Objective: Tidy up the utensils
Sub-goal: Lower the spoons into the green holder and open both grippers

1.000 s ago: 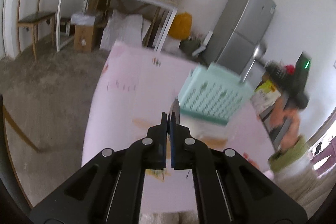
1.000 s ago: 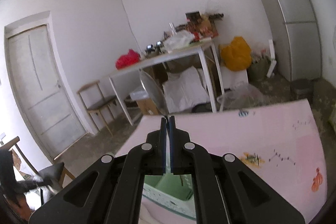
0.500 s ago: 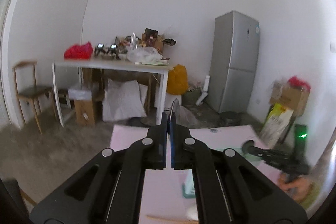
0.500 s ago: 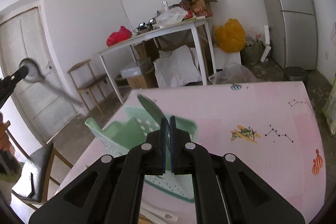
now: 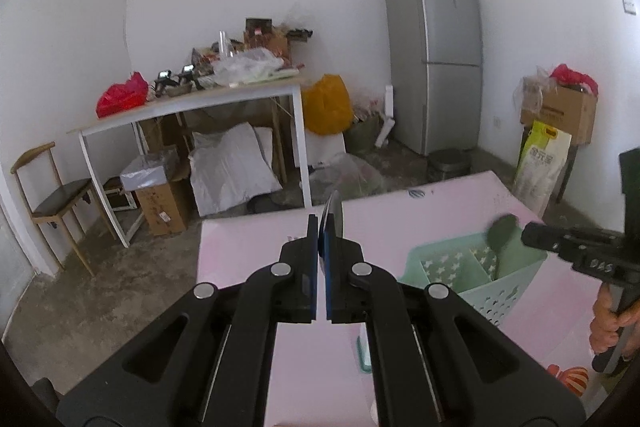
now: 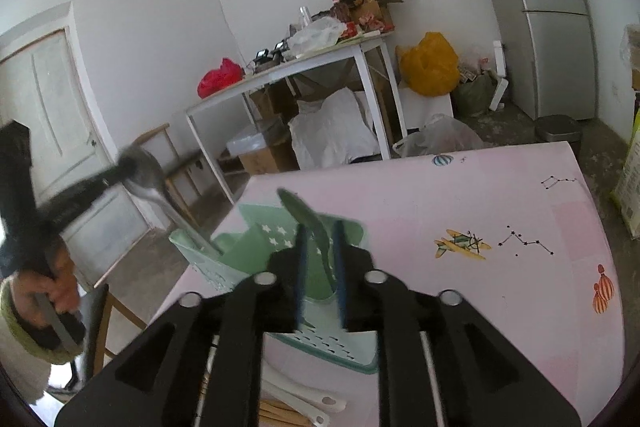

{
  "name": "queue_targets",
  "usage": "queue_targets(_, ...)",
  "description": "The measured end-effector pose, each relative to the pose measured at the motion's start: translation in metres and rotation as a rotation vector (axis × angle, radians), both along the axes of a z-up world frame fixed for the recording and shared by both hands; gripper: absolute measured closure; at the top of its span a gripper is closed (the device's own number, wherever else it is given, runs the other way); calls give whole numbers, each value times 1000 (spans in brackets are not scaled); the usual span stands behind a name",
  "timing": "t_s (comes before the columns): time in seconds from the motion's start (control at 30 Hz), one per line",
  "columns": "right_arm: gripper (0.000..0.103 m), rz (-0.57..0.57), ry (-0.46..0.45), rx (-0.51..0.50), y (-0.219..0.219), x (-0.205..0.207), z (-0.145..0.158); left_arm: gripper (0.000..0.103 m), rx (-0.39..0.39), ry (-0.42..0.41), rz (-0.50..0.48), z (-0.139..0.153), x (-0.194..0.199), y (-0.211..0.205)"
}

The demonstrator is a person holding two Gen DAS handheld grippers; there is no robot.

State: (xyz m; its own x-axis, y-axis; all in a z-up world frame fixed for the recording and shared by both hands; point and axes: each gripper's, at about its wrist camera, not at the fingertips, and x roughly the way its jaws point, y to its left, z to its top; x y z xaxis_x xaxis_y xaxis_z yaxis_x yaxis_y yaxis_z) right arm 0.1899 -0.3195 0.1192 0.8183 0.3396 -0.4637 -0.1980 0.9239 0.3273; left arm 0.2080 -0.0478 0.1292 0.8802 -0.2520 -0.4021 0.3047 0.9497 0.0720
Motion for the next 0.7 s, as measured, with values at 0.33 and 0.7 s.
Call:
queue_targets(0.33,56,-38,-27,33,-6,-22,10,52,-123,-22,25,-8,-13,12)
queue_targets(0.7,20,-68,21,-55,9,-78,8,18,-168,108,59,-45,-70,53)
